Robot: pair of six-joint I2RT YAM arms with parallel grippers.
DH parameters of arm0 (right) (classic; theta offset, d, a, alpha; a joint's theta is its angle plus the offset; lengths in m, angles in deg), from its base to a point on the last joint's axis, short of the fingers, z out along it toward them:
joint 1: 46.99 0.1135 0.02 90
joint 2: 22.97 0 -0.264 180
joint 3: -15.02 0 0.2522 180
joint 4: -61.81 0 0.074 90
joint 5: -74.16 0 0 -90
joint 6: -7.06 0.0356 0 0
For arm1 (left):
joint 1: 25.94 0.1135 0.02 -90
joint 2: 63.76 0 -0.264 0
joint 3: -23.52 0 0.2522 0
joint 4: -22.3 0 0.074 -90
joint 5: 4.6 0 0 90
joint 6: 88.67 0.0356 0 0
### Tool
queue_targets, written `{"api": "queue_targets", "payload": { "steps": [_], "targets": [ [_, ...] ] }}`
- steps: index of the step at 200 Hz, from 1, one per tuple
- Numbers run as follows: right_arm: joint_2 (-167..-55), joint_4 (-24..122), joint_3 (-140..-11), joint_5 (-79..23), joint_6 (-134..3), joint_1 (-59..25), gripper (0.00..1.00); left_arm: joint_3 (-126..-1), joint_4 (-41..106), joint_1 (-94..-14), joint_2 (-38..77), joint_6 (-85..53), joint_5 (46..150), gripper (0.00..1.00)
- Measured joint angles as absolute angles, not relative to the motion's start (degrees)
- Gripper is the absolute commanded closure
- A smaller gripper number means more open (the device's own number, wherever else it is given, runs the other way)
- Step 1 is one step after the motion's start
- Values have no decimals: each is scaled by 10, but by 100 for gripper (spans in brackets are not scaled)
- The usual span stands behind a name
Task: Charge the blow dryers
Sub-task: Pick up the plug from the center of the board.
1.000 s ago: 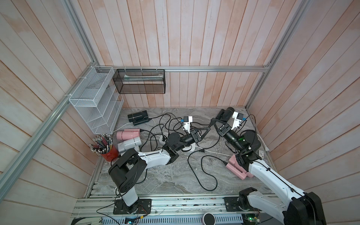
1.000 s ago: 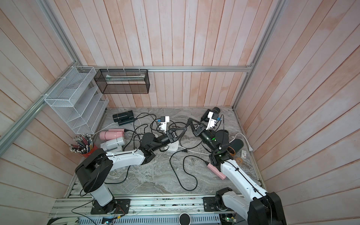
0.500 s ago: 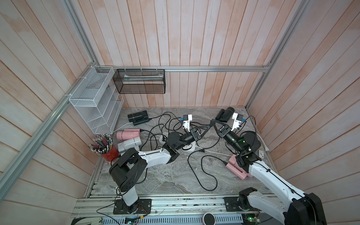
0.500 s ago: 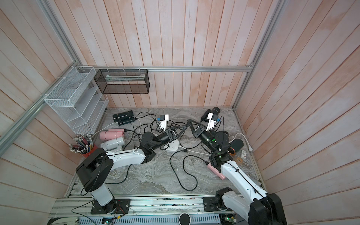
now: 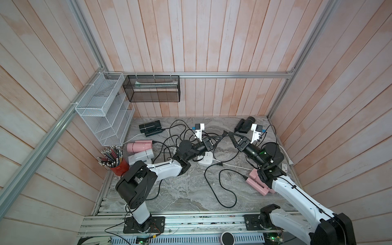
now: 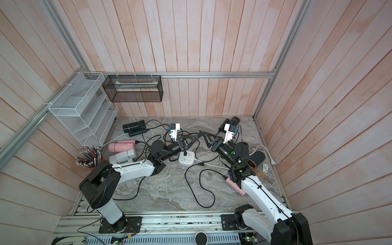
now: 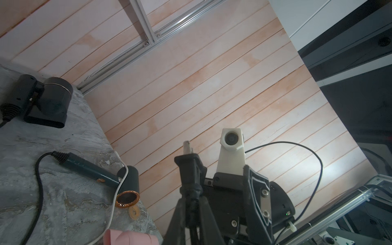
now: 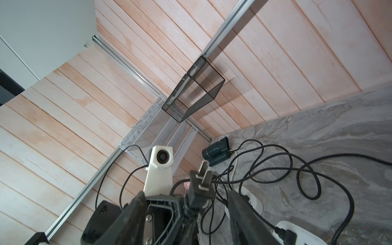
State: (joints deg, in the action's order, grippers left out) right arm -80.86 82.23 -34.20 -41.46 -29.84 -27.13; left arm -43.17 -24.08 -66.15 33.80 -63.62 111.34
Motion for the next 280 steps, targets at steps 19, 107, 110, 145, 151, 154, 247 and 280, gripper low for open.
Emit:
{"api": "queue_targets", "payload": {
  "steps": [19,107,110,145,151,154,247,280],
  "targets": [
    [-808,794,-344,-456,-309,-299,34,-421,-211,-628,321,-617,1159,95],
    [-831,815,-327,-705,-280,-364,39,-427,-40,-537,278,-474,1395,95],
    [-833,819,-325,-710,-277,-364,39,-428,-34,-537,278,-470,1400,95],
    [-859,834,-320,-748,-268,-364,41,-446,-2,-537,278,-437,1447,95],
    [-862,834,-320,-751,-268,-364,43,-449,1,-537,278,-435,1453,95],
    [-863,834,-320,-752,-269,-363,44,-451,2,-537,278,-434,1455,95],
    [-896,848,-328,-775,-275,-333,49,-488,31,-544,298,-411,1506,95],
    [-905,859,-339,-779,-271,-327,51,-503,46,-550,298,-400,1517,94]
  ]
}}
